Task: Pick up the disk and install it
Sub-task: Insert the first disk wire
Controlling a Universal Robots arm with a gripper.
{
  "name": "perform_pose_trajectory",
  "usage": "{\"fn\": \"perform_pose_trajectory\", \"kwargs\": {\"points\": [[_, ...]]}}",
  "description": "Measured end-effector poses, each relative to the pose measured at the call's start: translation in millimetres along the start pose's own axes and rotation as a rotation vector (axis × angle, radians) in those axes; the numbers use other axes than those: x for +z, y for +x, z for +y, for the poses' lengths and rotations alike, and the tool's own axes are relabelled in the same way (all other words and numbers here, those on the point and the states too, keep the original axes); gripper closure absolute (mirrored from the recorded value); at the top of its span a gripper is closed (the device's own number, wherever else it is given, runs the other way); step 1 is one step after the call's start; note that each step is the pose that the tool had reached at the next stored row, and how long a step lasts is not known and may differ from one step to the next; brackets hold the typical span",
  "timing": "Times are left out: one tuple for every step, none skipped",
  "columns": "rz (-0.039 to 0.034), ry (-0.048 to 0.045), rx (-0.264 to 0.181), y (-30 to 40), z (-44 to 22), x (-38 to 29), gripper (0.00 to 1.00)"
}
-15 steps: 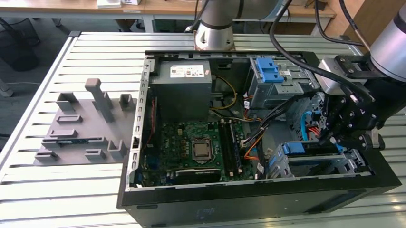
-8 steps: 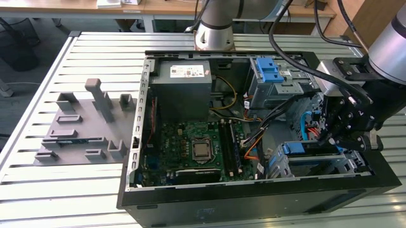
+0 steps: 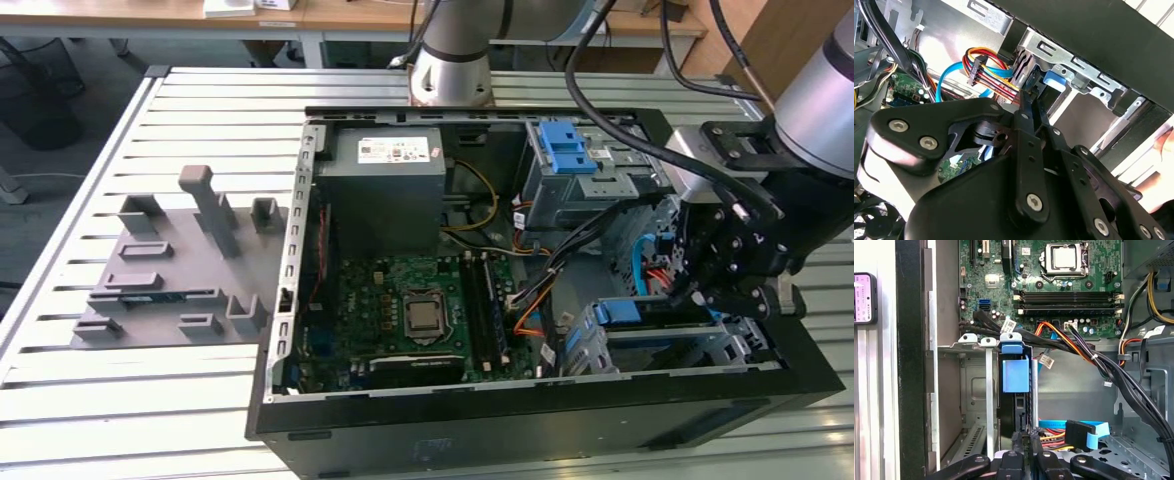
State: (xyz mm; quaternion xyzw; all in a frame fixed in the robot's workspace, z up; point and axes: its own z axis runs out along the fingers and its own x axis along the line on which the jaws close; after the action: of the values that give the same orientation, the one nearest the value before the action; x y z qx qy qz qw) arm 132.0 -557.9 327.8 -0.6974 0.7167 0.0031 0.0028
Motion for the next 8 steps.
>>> {"fn": "perform_pose_trajectory", "kwargs": {"points": [[-0.0004,0.0000,0.000,0.0,0.0,0.0,0.82],[-0.0001,0.0001,0.000,0.0,0.0,-0.4,0.76],[0.0004,0.0002,0.000,0.0,0.0,-1.3,0.76],[0.0003,0.0001,0.000,0.0,0.0,-2.1,0.76],[0.0004,0.0001,0.000,0.0,0.0,-3.4,0.76],[0.0004,0.0001,0.000,0.0,0.0,-4.7,0.76],[0.0005,0.0001,0.000,0.0,0.0,-6.2,0.76],[0.0003,0.0002,0.000,-0.1,0.0,-7.9,0.76]]}}
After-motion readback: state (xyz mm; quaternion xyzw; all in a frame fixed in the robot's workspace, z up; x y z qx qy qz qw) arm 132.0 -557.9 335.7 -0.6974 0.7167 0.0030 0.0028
